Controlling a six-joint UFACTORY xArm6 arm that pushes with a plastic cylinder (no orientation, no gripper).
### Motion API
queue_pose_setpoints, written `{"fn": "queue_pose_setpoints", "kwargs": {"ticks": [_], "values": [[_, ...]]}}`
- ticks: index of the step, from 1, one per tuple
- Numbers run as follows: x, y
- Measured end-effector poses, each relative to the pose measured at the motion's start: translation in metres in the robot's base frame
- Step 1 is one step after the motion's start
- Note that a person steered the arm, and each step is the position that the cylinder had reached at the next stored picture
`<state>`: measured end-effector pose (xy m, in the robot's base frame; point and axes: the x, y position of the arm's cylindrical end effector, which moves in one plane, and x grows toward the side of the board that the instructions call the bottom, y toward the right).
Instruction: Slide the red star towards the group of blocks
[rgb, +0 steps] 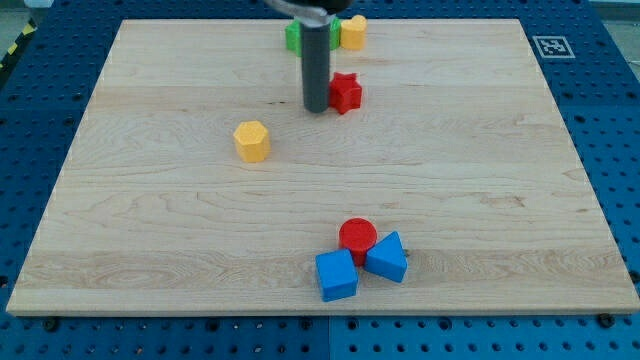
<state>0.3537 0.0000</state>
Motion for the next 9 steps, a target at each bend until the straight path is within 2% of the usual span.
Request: {"fn": "queue_pose_setpoints", "kwargs": {"ticks": [2, 3, 4, 5, 6, 7, 9], "values": [[0.015, 0.017], [-0.001, 0.037], [-0.050, 0.037], [-0.037, 0.048], [0.002, 0.085], [0.000, 0.122], [-0.039, 0.107]]}}
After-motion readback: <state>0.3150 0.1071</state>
